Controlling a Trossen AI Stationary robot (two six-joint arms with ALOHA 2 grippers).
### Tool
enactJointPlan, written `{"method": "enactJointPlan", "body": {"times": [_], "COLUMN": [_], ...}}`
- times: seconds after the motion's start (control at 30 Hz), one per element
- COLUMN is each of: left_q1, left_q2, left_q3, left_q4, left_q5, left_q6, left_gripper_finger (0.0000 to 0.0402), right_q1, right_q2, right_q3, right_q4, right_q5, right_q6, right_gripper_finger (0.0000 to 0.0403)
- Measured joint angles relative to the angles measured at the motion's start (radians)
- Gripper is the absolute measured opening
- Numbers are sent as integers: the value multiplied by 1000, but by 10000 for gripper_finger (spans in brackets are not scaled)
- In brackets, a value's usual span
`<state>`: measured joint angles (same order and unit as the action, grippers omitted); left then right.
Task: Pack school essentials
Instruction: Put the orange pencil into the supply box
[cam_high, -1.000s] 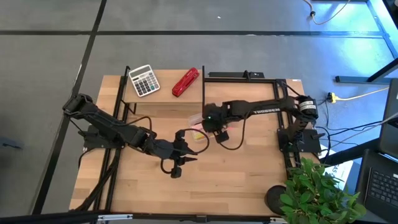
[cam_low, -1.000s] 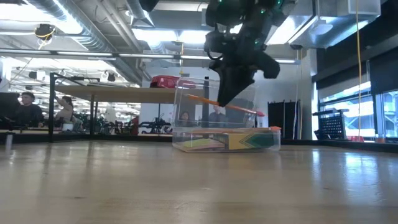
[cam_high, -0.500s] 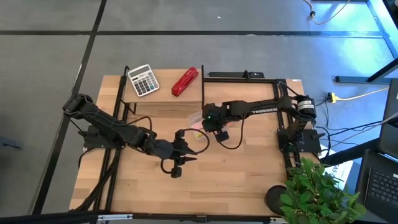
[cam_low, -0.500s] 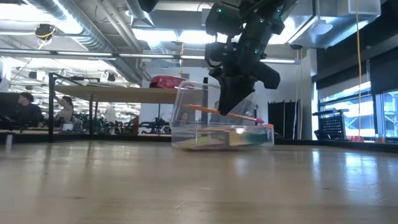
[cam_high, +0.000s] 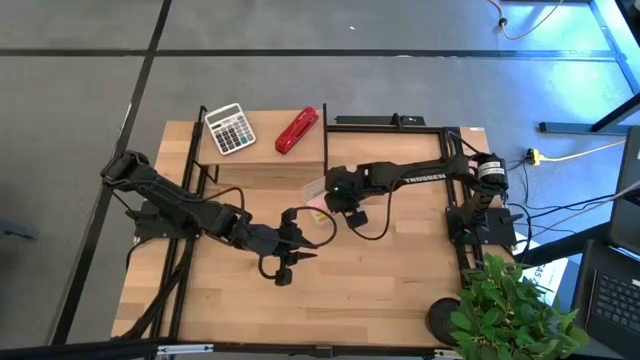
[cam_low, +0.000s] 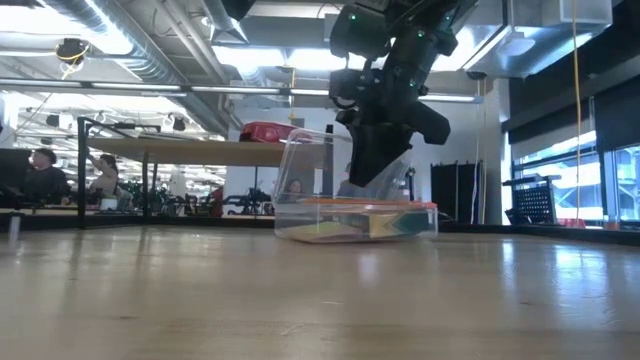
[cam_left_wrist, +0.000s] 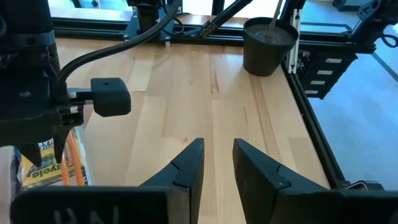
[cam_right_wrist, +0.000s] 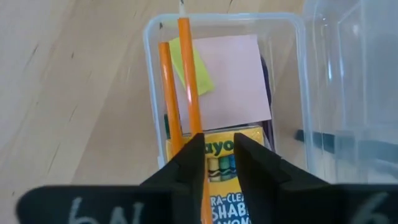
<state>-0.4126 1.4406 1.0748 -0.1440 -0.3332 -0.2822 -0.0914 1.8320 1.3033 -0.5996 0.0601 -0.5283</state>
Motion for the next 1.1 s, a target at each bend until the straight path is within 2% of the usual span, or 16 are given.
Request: {"method": "enactJointPlan", "body": {"times": [0.2,0.57,0.9,1.1], "left_q1": [0,0,0,-1], "left_q2": [0,0,0,0], "left_q3": [0,0,1,1], "left_q4": [0,0,0,0], "left_q5": [0,0,1,1], "left_q6": [-4,-6,-16,-25], "left_gripper_finger": [78,78,78,78], "right_q1": [0,0,18,23], "right_q2": [0,3,-24,-48], "right_q3": [0,-1,20,22], "right_q4": [-8,-145,-201,-303], "right_q5": [0,-41,-50,31], "right_q6": [2,4,27,91], "right_gripper_finger": [106,91,90,89]}}
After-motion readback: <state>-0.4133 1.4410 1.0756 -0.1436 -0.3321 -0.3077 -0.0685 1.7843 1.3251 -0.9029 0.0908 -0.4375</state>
